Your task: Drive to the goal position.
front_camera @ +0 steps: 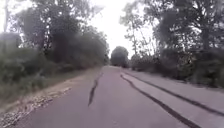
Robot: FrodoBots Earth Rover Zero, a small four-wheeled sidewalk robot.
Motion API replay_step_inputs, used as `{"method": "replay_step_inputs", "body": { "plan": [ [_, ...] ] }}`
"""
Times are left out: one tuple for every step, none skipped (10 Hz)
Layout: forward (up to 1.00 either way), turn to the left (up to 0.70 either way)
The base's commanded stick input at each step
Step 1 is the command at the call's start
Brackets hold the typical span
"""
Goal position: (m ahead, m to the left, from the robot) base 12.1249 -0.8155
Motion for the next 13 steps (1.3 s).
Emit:
{"method": "replay_step_inputs", "body": {
  "plan": [
    [0.85, 0.00],
    [0.85, 0.00],
    [0.85, 0.00],
    [0.85, 0.00],
    [0.85, 0.00],
    [0.85, 0.00],
    [0.85, 0.00],
    [0.85, 0.00],
    [0.85, 0.00],
    [0.85, 0.00],
    [0.85, 0.00],
    [0.85, 0.00],
    [0.85, 0.00]
  ]
}}
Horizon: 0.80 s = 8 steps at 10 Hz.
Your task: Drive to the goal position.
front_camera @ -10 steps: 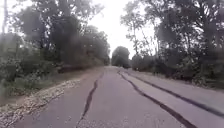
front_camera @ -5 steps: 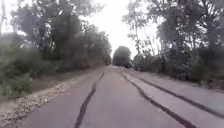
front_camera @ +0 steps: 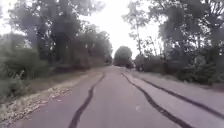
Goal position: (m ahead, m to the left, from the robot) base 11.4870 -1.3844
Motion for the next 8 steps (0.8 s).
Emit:
{"method": "replay_step_inputs", "body": {
  "plan": [
    [0.85, 0.00],
    [0.85, 0.00],
    [0.85, 0.00],
    [0.85, 0.00],
    [0.85, 0.00],
    [0.85, 0.00],
    [0.85, 0.00],
    [0.85, 0.00]
  ]
}}
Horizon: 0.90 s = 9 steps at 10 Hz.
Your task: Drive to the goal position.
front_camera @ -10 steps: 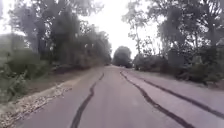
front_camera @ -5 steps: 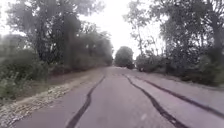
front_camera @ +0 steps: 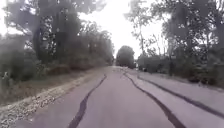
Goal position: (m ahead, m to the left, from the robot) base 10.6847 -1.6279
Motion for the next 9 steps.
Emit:
{"method": "replay_step_inputs", "body": {
  "plan": [
    [0.85, -0.13],
    [0.85, -0.28],
    [0.85, -0.27],
    [0.85, 0.00],
    [0.85, 0.00],
    [0.85, 0.00],
    [0.85, 0.00],
    [0.85, 0.00],
    [0.85, 0.00]
  ]
}}
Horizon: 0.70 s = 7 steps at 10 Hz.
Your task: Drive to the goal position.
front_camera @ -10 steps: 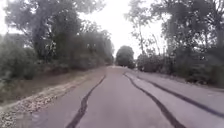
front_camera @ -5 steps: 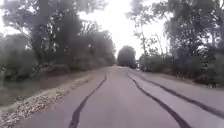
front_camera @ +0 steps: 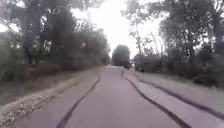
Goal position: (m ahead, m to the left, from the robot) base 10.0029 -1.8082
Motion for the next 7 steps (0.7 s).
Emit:
{"method": "replay_step_inputs", "body": {
  "plan": [
    [0.85, 0.00],
    [0.85, 0.00],
    [0.85, 0.00],
    [0.85, 0.00],
    [0.85, 0.00],
    [0.85, 0.00],
    [0.85, 0.00]
  ]
}}
